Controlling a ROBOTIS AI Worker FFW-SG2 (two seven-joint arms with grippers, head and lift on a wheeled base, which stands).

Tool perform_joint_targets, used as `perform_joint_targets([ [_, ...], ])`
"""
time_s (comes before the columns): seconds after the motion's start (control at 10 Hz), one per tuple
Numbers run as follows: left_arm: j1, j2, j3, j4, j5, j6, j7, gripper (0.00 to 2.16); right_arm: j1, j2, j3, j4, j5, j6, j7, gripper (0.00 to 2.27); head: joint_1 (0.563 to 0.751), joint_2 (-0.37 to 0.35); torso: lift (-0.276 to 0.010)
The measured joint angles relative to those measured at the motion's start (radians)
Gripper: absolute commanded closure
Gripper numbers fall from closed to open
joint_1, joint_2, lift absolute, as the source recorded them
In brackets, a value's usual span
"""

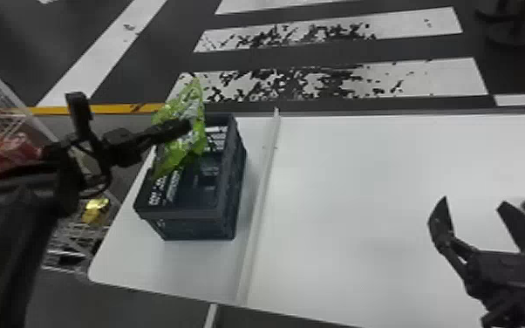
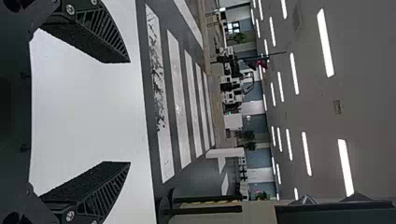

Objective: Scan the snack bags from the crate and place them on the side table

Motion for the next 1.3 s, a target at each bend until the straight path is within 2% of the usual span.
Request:
perform_joint_targets([
  [0.2, 0.041, -0.02, 0.041, -0.15, 0.05, 0.102, 0.019, 2.13, 0.0, 0.001, -0.001, 0.0, 0.001, 0.0, -0.005, 0.11, 0.695, 0.225, -0.05],
  [0.4, 0.065, -0.067, 0.051, -0.257, 0.081, 0.158, 0.042, 2.13, 0.0, 0.003, -0.001, 0.0, 0.006, 0.0, -0.009, 0.11, 0.695, 0.19, -0.05],
  [0.6, 0.079, -0.143, 0.021, -0.301, 0.084, 0.173, 0.076, 2.13, -0.001, 0.004, -0.001, -0.003, 0.01, 0.006, -0.014, 0.11, 0.695, 0.134, -0.05],
  [0.8, 0.082, -0.243, -0.023, -0.308, 0.082, 0.174, 0.094, 2.13, 0.0, 0.004, 0.0, -0.011, 0.015, 0.012, -0.021, 0.11, 0.695, 0.065, -0.05],
  [1.0, 0.091, -0.315, -0.094, -0.306, 0.076, 0.172, 0.125, 2.13, 0.003, 0.004, -0.001, -0.022, 0.02, 0.021, -0.025, 0.11, 0.695, 0.007, -0.05],
  [1.3, 0.107, -0.399, -0.23, -0.291, 0.027, 0.154, 0.173, 2.13, 0.008, 0.004, -0.004, -0.033, 0.02, 0.022, -0.037, 0.11, 0.695, -0.097, -0.05],
])
